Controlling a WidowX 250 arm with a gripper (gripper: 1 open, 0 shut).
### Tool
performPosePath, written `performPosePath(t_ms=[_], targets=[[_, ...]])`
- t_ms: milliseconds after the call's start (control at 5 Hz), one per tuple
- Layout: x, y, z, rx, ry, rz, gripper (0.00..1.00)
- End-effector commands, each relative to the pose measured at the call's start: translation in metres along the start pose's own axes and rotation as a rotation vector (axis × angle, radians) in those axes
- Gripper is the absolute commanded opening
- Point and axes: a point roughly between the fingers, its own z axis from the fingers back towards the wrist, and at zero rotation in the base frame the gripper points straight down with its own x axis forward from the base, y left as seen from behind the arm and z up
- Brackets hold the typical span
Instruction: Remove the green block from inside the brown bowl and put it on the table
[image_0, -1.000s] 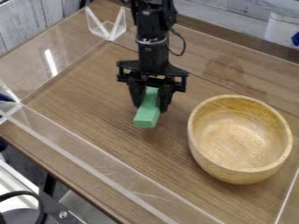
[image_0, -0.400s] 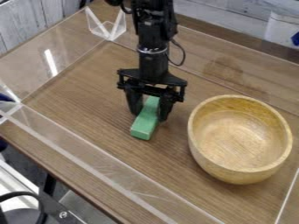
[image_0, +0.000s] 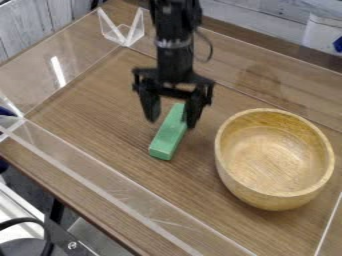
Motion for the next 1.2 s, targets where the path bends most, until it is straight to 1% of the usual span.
performPosePath(t_ms=[0, 200, 400, 600, 800, 1000], targets=[[0.006, -0.003, 0.049, -0.025, -0.12, -0.005, 1.0], [0.0, -0.006, 0.061, -0.018, -0.124, -0.02, 1.0], [-0.005, -0.006, 0.053, 0.011, -0.105, -0.058, 1.0], [-0.008, -0.005, 0.041, 0.036, -0.081, -0.081, 1.0], [-0.01, -0.004, 0.033, 0.045, -0.065, -0.097, 1.0], [-0.01, -0.005, 0.03, 0.049, -0.06, -0.105, 1.0]])
